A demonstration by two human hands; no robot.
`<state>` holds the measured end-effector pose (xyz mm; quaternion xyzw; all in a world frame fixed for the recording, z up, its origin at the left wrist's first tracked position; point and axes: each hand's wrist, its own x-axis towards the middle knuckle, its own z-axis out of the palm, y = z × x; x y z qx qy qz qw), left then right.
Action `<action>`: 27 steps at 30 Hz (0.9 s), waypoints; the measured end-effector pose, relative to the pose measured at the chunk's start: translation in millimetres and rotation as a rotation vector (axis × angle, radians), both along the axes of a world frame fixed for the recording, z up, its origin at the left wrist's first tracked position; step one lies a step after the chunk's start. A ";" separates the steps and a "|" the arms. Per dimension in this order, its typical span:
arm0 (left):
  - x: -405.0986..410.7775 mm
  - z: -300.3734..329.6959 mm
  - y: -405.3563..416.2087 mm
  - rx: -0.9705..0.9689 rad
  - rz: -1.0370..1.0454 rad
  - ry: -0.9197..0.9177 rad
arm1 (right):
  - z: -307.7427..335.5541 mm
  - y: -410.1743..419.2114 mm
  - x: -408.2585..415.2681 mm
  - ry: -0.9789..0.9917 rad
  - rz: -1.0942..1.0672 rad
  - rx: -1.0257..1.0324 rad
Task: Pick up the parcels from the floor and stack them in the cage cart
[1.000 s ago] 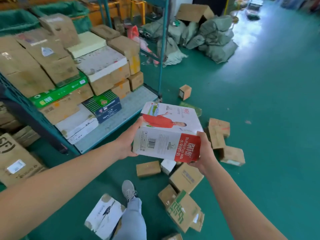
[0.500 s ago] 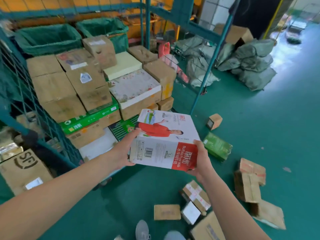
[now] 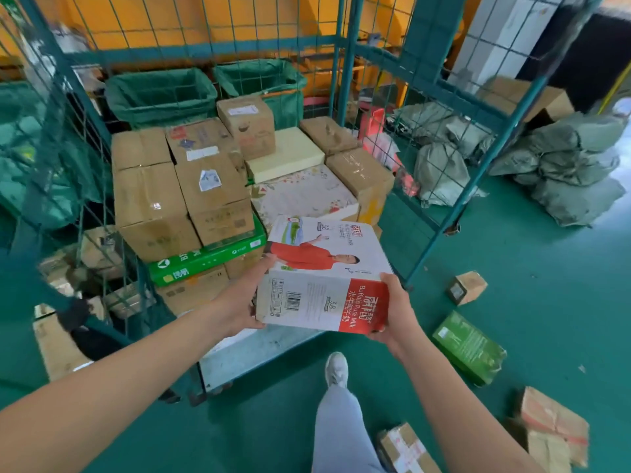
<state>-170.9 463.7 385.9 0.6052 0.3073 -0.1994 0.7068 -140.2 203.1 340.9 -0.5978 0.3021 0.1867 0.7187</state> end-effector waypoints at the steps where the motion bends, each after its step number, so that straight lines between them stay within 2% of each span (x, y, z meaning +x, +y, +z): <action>1: 7.4 -0.6 0.6 -0.003 0.008 -0.003 | -1.7 0.8 10.4 -0.006 0.012 0.001; 9: 147.1 0.3 -11.1 0.063 0.127 -0.003 | -0.1 -3.4 180.1 -0.045 0.152 0.027; 17: 261.6 13.5 -57.1 0.040 0.278 0.002 | 2.4 -30.4 327.8 -0.045 0.239 -0.003; 24: 311.9 5.6 -52.2 -0.009 0.326 0.011 | 0.4 -24.4 396.2 -0.023 0.278 -0.003; 27: 338.6 -1.7 -46.9 -0.021 0.329 0.000 | -4.7 -22.0 422.7 -0.048 0.384 0.005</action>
